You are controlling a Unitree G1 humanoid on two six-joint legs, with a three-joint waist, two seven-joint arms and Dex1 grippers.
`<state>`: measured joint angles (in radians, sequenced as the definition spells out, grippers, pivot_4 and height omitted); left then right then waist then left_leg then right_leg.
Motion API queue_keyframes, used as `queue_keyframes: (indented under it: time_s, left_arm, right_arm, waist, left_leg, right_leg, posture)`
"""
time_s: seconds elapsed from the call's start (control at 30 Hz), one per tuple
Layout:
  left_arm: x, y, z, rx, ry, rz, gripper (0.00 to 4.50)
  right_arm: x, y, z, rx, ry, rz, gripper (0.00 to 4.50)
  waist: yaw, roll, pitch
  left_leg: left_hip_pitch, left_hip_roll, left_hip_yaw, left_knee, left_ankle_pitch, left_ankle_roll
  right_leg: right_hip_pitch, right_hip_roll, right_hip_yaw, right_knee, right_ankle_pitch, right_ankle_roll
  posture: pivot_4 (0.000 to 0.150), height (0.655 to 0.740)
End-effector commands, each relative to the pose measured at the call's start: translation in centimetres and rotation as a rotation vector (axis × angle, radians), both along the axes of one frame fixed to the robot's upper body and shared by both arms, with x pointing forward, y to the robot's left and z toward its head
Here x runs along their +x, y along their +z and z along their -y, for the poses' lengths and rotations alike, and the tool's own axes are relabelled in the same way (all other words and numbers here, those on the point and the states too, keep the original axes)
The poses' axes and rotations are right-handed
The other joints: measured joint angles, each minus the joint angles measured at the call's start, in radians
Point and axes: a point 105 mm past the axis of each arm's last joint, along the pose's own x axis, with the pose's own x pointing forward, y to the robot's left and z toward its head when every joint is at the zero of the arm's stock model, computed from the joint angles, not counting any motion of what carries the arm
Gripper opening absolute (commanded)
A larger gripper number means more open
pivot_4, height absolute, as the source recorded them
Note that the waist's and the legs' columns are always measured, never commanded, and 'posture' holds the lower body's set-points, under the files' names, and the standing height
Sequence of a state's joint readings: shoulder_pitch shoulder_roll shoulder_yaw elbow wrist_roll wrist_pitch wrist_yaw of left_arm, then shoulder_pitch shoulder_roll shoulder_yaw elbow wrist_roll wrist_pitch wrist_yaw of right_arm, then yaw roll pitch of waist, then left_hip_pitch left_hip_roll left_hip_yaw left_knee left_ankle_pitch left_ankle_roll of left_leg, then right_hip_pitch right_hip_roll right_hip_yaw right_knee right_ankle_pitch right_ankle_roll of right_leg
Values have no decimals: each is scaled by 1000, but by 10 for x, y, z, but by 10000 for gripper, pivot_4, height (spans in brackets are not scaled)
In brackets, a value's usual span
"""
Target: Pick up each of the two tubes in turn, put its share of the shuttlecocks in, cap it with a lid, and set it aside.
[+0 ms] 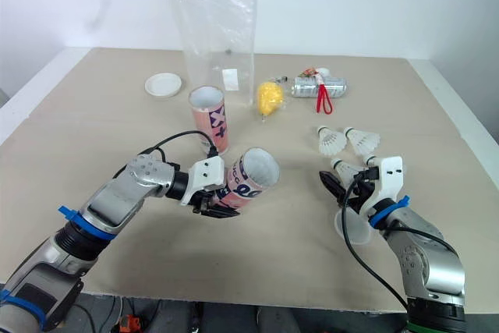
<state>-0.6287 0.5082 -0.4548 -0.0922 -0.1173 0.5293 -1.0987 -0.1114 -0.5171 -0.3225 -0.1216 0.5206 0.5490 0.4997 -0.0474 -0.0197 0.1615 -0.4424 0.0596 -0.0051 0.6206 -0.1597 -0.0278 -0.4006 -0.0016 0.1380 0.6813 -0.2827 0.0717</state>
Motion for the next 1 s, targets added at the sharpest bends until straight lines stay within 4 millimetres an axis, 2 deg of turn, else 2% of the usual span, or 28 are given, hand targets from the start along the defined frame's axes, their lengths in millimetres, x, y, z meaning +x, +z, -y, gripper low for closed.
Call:
queue_keyframes:
  time_s: [0.03,0.07,0.1,0.17,0.2,0.23,0.3,0.33,0.57,0.63,0.77,0.87,0.97,1.0]
  left_arm:
    - [2,3,-2,-2,16,25,29165]
    - [2,3,-2,-3,18,25,29165]
    - [2,3,-2,-3,19,25,29165]
    - [3,2,-2,-2,21,25,29165]
    - [3,2,-3,0,23,25,29165]
    - [3,1,-3,1,24,25,29165]
    - [3,1,-4,3,26,25,29165]
    - [4,1,-4,4,26,26,29165]
    - [6,1,-6,8,30,27,29165]
    - [7,1,-7,9,34,26,29165]
    - [10,2,-8,8,36,22,29165]
    - [11,3,-7,4,34,18,29165]
    - [14,3,-6,3,33,14,29165]
    - [14,3,-6,3,32,12,29165]
  right_arm:
    - [5,9,3,-6,-26,24,37371]
    - [6,8,4,-7,-32,21,31176]
    - [6,8,5,-13,-36,20,27737]
    - [6,8,5,-17,-39,19,17783]
    - [7,8,5,-18,-39,20,10961]
    - [7,8,6,-22,-40,20,10434]
    - [6,9,6,-28,-39,21,2800]
    - [6,9,6,-29,-38,22,749]
    - [1,16,0,-80,-12,43,749]
    - [-4,29,-8,-158,49,85,749]
    - [-20,82,-30,-429,241,246,749]
    - [-30,120,-49,-580,385,390,749]
    - [-43,156,-75,-688,566,545,749]
    - [-47,163,-83,-733,624,585,749]
  waist:
    - [0,0,0]
    - [0,0,0]
    - [0,0,0]
    - [0,0,0]
    - [0,0,0]
    - [0,0,0]
    - [0,0,0]
    - [0,0,0]
    - [0,0,0]
    - [0,0,0]
    - [0,6,3]
    - [-2,5,3]
    - [-1,4,4]
    - [-1,5,4]
  left_leg:
    - [0,0,0,0,0,0]
    - [0,0,0,0,0,0]
    - [0,0,0,0,0,0]
    - [0,0,0,0,0,0]
    - [0,0,0,0,0,0]
    - [0,0,0,0,0,0]
    - [0,0,0,0,0,0]
    - [0,0,0,0,0,0]
    - [0,0,0,0,0,0]
    - [0,0,0,0,0,0]
    - [0,-2,0,0,0,0]
    - [1,-2,-1,1,0,0]
    - [2,-2,-1,1,1,1]
    - [3,-2,-1,1,1,1]
  right_leg:
    - [0,0,0,0,0,0]
    - [0,0,0,0,0,0]
    - [0,0,0,0,0,0]
    - [0,0,0,0,0,0]
    - [0,0,0,0,0,0]
    - [0,0,0,0,0,0]
    - [0,0,0,0,0,0]
    - [0,0,0,0,0,0]
    - [0,0,0,0,0,0]
    - [0,0,0,0,0,0]
    - [0,-1,1,0,0,1]
    - [1,-1,0,0,1,2]
    - [1,-1,0,0,1,0]
    - [2,-1,0,0,0,-2]
  posture:
    - [1500,7400]
    - [1500,7400]
    - [1500,7400]
    - [1500,7400]
    - [1500,7400]
    - [1500,7400]
    - [1500,7400]
    - [1500,7400]
    - [1500,7400]
    - [1500,7400]
    - [1500,7400]
    - [1500,7400]
    - [1500,7400]
    - [1500,7400]
